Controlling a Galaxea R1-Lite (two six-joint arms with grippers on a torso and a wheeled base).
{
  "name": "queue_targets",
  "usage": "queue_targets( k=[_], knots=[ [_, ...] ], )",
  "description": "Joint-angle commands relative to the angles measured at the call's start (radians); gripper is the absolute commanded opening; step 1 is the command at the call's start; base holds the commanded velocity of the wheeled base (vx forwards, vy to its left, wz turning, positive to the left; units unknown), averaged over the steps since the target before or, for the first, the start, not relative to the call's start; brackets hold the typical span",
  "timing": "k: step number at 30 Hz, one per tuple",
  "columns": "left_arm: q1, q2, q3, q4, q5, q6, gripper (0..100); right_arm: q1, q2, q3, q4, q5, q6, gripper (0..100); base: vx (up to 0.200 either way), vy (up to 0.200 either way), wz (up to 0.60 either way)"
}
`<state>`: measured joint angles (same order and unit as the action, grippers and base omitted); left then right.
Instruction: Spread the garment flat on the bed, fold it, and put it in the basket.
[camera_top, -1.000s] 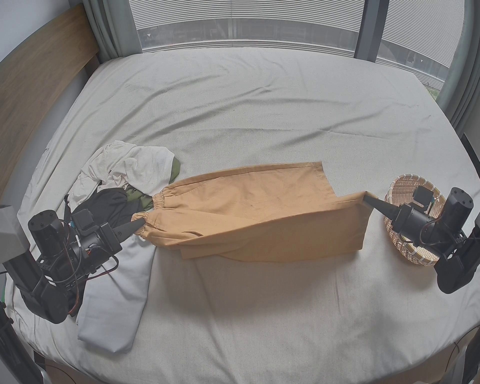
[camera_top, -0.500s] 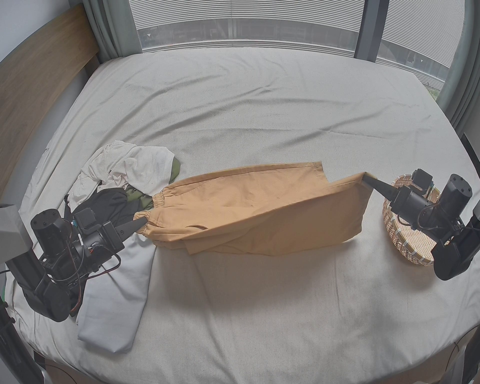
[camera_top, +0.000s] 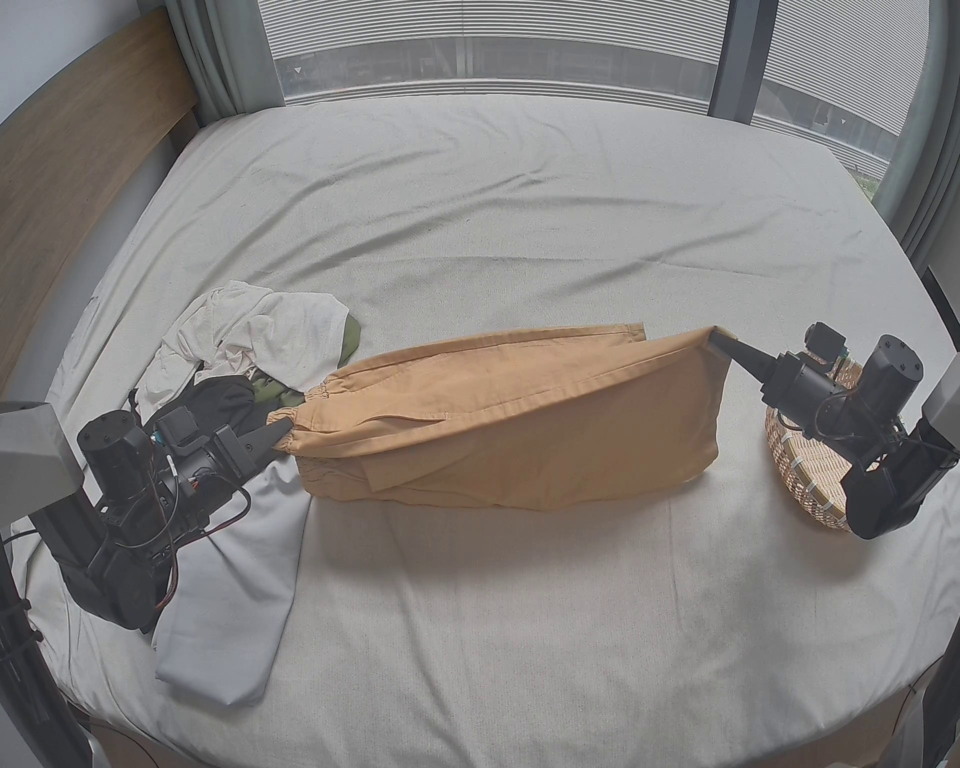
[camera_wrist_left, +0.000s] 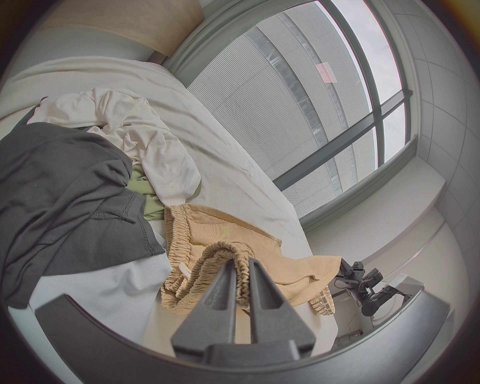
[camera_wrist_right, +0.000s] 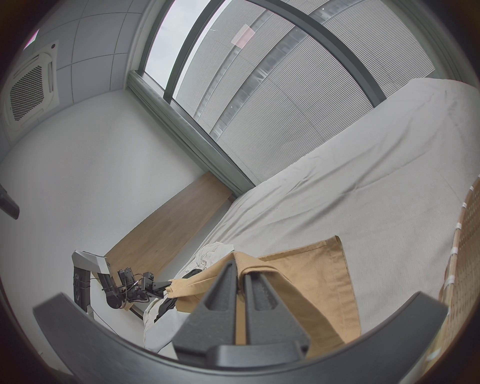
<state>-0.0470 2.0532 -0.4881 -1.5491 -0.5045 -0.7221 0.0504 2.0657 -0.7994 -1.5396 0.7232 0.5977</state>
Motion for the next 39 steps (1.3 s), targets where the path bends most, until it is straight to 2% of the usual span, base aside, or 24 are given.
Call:
queue_targets(
  k=[1,6,17,25,26,30,31,34,37,39],
  knots=[
    [0.001,0.012,-0.021,-0.002,0.001,-0.017,0,0.002,0.053,-0.058,0.001,0.001,0.008,0,0.0,0.0,0.0],
    [-0.001,0.016,-0.026,-0.002,0.001,-0.019,0,0.006,0.057,-0.092,0.001,-0.001,0.036,0,0.0,0.0,0.0],
    [0.001,0.047,-0.047,-0.002,0.004,-0.017,0,0.005,0.103,-0.129,0.001,-0.001,0.036,0,0.0,0.0,0.0],
    [0.003,0.073,-0.079,-0.002,0.035,-0.019,0,0.005,0.122,-0.159,0.001,-0.002,0.036,0,0.0,0.0,0.0],
    [0.003,0.073,-0.084,-0.002,0.035,-0.02,100,0.005,0.125,-0.166,0.001,-0.002,0.036,0,0.0,0.0,0.0],
    [0.003,0.074,-0.089,-0.002,0.035,-0.037,100,0.005,0.134,-0.182,0.001,-0.002,0.037,0,0.0,0.0,0.0],
    [0.006,0.073,-0.095,-0.002,0.037,-0.04,100,0.005,0.14,-0.198,0.001,-0.004,0.039,100,0.0,0.0,0.0],
    [0.012,0.076,-0.126,-0.002,0.055,-0.048,100,0.005,0.163,-0.245,0.001,-0.031,0.039,100,0.0,0.0,0.0],
    [0.015,0.078,-0.158,-0.002,0.127,-0.076,100,0.006,0.175,-0.281,0.006,-0.047,0.039,100,0.0,0.0,0.0],
    [0.019,0.079,-0.167,-0.002,0.147,-0.085,100,0.005,0.175,-0.284,0.021,-0.047,0.039,100,0.0,0.0,0.0]
  ],
)
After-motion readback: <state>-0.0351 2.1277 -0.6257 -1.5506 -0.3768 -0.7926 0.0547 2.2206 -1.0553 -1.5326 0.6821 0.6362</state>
